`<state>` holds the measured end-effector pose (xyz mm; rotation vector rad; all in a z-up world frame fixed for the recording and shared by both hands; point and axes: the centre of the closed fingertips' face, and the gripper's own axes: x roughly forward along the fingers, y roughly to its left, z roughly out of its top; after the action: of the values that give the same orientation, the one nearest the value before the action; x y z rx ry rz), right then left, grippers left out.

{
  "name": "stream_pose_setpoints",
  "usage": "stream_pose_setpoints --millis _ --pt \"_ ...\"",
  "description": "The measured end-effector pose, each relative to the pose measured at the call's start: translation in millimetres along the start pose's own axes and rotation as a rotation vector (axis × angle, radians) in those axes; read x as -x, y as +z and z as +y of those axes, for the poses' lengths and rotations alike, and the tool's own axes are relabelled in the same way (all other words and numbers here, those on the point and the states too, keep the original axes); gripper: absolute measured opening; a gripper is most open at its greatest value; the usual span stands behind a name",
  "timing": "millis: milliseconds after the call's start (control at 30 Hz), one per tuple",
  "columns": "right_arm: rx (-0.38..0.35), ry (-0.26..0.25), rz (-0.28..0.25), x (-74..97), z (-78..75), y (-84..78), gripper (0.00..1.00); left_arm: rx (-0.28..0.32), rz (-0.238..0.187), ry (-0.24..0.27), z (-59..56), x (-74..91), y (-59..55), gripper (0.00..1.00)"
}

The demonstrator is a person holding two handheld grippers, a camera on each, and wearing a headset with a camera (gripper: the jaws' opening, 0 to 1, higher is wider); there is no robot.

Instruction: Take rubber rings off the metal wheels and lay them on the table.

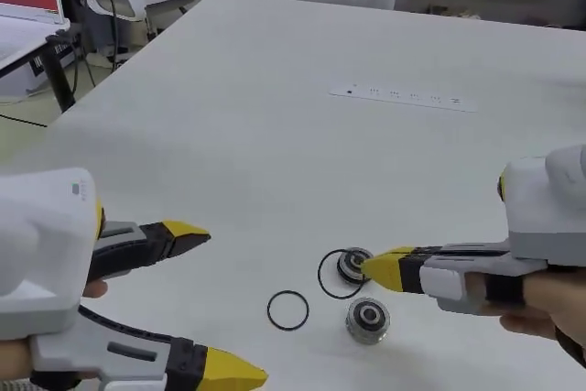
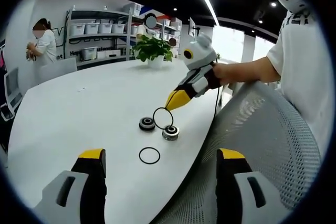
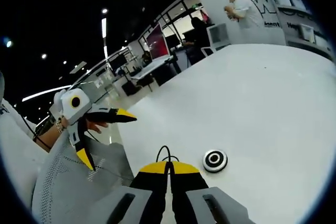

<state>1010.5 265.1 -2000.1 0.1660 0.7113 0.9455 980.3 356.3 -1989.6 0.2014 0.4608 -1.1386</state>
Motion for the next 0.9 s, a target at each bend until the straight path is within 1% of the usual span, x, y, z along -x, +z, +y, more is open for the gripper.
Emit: stream_pose_setpoints --millis 100,200,267,333,433,500,667,900 --pt "0.027 -0.003 0.001 -3.6 0.4 -1.6 0.00 0.000 -0.001 0.000 0.1 -0.1 0.2 0.85" --pt "0.033 0.012 0.001 -8.0 1.8 -4.1 0.00 0.001 -0.001 0.001 0.2 -0.1 0.0 0.85" --pt "0.061 0.010 0.007 -10.8 1.0 -6.3 0.00 0.001 -0.001 0.001 0.3 0.0 -0.1 0.84" --pt "0.084 0.005 0.017 -13.6 1.5 -9.4 0.00 0.004 -0.004 0.004 0.6 0.3 0.3 0.84" --pt "0.097 0.008 0.029 -17.4 2.8 -14.1 0.00 0.005 -0.007 0.005 0.8 0.6 0.9 0.84" --pt "0.107 0.005 0.050 -19.9 2.8 -19.6 0.00 0.007 -0.007 0.003 0.4 0.4 0.6 0.84" --pt "0.138 -0.002 0.072 -25.0 1.2 -26.9 0.00 0.009 -0.009 -0.001 -0.2 0.2 0.9 0.84" --pt "0.162 -0.023 0.113 -32.4 -5.7 -38.0 0.00 0.014 -0.009 -0.001 0.3 0.2 0.8 0.84"
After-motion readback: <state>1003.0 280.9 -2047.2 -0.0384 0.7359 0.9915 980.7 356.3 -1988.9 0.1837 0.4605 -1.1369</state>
